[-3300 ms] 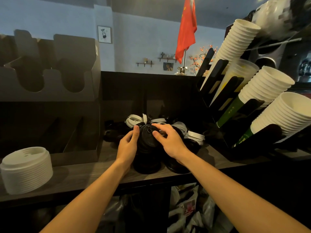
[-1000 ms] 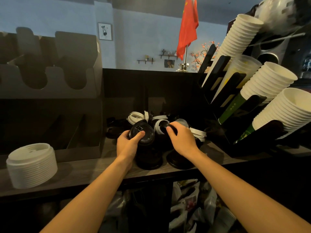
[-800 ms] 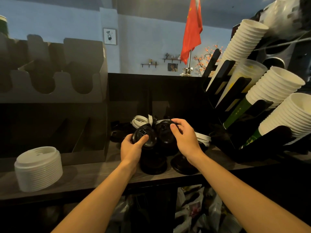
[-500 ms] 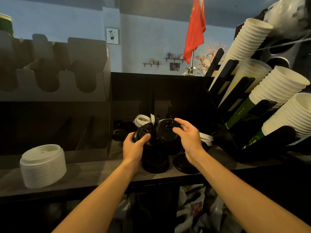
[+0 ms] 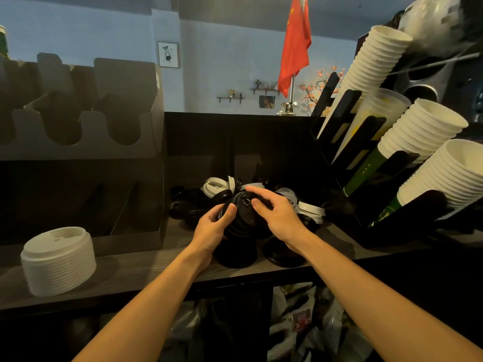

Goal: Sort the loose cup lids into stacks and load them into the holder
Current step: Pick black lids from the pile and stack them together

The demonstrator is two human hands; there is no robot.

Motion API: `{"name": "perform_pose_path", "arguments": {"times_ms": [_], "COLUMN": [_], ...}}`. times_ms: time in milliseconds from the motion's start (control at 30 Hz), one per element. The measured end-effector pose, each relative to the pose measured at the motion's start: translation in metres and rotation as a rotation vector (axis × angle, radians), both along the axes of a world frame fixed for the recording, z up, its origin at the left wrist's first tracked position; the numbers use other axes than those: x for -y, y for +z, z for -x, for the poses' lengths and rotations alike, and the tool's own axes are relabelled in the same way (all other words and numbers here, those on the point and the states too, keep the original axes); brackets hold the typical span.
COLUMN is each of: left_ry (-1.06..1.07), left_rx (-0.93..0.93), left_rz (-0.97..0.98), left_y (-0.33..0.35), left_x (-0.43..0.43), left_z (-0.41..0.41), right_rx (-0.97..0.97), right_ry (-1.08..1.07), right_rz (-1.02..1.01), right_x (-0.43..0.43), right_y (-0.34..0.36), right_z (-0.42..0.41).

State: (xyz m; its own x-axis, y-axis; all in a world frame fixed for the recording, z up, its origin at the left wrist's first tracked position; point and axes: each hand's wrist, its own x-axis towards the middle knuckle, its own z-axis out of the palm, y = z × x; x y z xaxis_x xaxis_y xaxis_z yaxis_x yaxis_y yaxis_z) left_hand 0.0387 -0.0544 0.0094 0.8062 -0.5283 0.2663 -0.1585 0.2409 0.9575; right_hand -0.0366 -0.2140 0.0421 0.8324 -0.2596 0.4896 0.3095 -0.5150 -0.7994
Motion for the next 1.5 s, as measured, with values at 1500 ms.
{"name": "perform_pose_path", "arguments": {"times_ms": [1500], "left_ry": [0.809], "left_rx": [0.409], "left_rz": [-0.454], "left_y": [-0.026], "left_x": [-0.183], "left_z": [0.027], "right_rx": [-0.228], "right_ry": [-0.006], "right_rz": [-0.1], "right_x": [-0.197], "right_y": [-0.036], "right_z": [-0.023]}}
